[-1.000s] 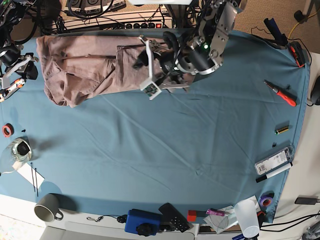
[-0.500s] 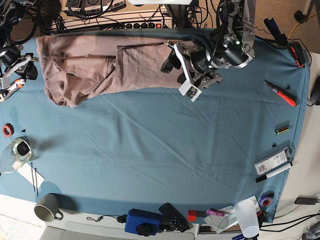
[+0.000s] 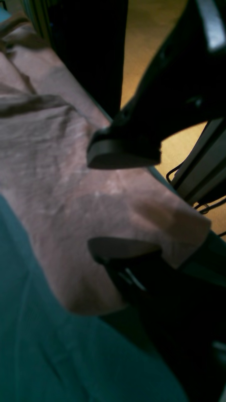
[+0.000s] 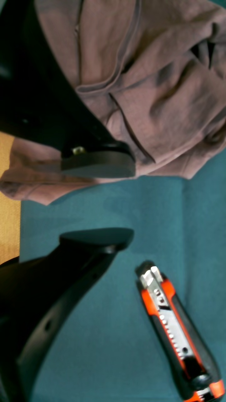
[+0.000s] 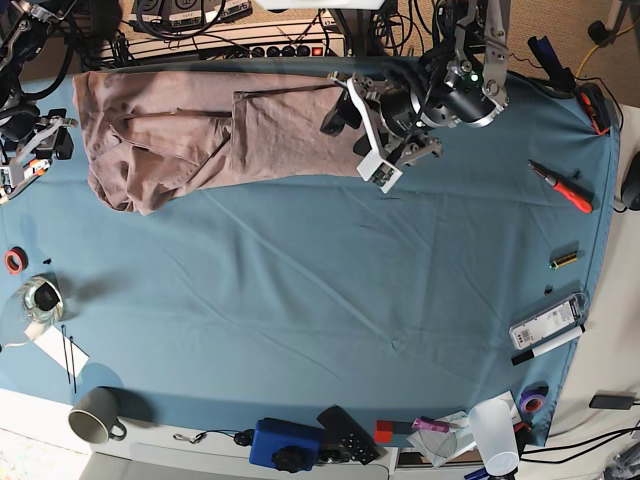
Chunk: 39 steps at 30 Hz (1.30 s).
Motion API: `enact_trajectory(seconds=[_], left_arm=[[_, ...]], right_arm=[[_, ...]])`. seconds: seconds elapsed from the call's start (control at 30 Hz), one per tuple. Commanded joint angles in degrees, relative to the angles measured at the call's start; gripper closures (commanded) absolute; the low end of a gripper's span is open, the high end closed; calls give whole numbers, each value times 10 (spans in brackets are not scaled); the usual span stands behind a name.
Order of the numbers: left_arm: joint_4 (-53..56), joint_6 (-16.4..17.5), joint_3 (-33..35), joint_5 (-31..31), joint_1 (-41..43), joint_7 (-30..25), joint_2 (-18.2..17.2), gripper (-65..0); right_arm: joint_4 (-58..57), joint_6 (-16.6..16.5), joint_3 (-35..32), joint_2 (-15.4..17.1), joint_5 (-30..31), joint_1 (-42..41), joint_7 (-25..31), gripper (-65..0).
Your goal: Fold the T-shirt properly
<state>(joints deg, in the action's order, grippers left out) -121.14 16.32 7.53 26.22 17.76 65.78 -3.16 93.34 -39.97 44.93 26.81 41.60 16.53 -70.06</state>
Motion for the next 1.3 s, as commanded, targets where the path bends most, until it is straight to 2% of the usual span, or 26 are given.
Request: enact_trajectory(seconds=[0.0,0.27,0.33,0.47,0.73,0.9,1.03,1.13,1.17,1.27], left_arm=[[-11,2,2,9,0,-11,3,-345],[-11,2,2,9,3,-11,3,-345],[-11,2,2,9,4,-11,3,-345],[-11,2,2,9,3,-11,3,-345],[-11,2,2,9,3,-14,3,-345],[-11,2,2,9,3,-24,3,-345],[-11,2,2,9,3,-24,3,-345],[-11,2,2,9,3,-23,3,-345],[-11,2,2,9,4,-23,3,-345],[-11,2,2,9,4,-22,3,-345]], right_arm=[[7,0,2,16,7,-2,8,-262],[-47,0,2,17,18,-18,38,-262],[-81,0,2,17,59,-33,13,-262],[-152,0,2,18,159,-71,-75,-262],[-242,0,-7,17,165,-83,-99,-262],[-256,0,-82,17,193,-83,-99,-262],[-256,0,-164,17,192,-85,-99,-261],[-256,0,-197,17,192,-87,-99,-253],[-256,0,-198,17,193,-88,-99,-213],[-255,0,-183,18,192,-98,-99,-5]])
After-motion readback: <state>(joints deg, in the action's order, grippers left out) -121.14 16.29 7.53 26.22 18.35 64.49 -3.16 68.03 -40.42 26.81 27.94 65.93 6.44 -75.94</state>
